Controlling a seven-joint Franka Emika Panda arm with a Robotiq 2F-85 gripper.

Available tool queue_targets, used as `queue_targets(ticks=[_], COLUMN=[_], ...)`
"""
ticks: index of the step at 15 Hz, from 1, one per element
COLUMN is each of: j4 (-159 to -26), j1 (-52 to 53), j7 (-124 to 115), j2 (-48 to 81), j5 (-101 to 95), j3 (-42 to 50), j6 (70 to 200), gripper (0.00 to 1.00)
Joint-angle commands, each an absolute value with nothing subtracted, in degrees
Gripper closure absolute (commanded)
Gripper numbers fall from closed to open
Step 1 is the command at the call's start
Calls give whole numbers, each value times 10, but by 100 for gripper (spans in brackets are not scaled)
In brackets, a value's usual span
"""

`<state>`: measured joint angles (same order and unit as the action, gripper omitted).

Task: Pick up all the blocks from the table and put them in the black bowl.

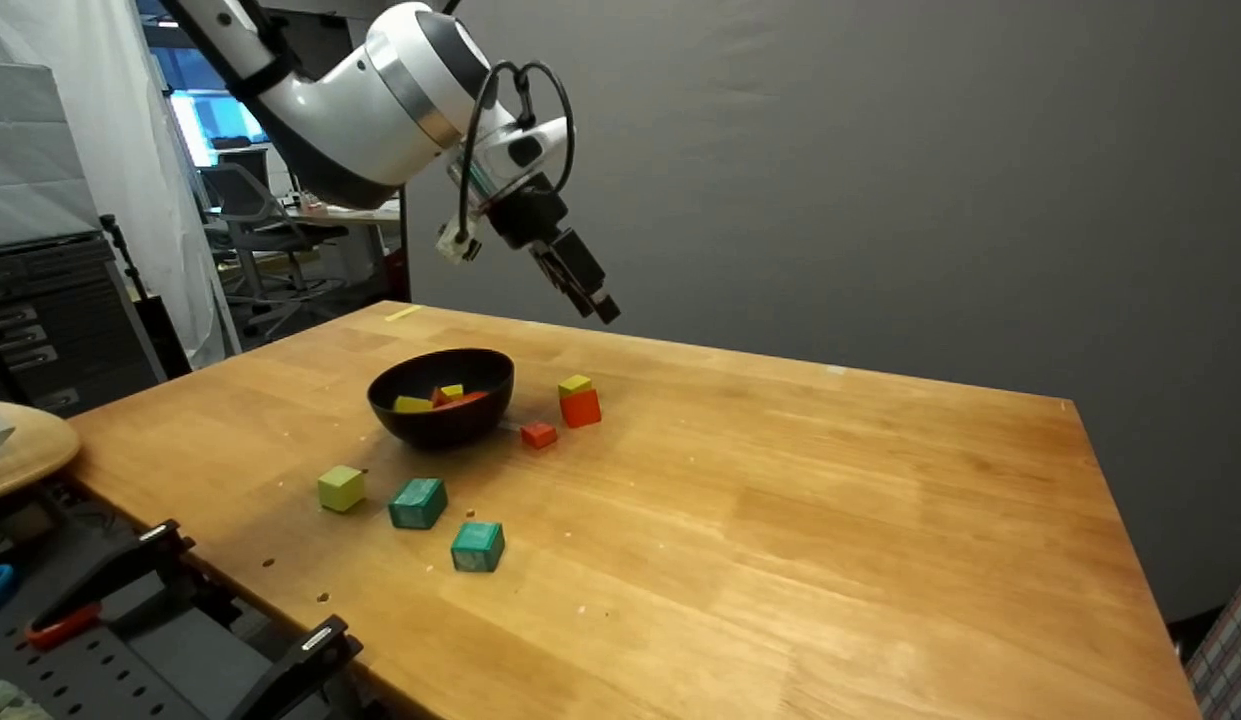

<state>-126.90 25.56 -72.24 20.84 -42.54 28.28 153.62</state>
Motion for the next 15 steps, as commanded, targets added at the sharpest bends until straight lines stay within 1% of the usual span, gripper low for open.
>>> queue_targets(ticks=[1, 3, 6, 7, 9, 11, 12, 13, 14, 15], j4=[-1266, -1275, -1283, -1282, -1282, -1271, -1268, -1264, -1260, -1256], j1=[189, 141, 75, 124, 108, 125, 130, 137, 138, 142], j7=[-748, -712, -639, -677, -647, -673, -679, -685, -685, -688], j2=[222, 232, 257, 249, 262, 271, 275, 280, 285, 290], j5=[-419, -373, -253, -297, -255, -263, -264, -267, -262, -262], j3=[200, 148, 80, 123, 109, 130, 138, 145, 147, 150], j6=[1492, 1515, 1581, 1547, 1570, 1554, 1552, 1550, 1548, 1545], gripper=[0, 0, 0, 0, 0, 0, 3, 9, 27, 31])
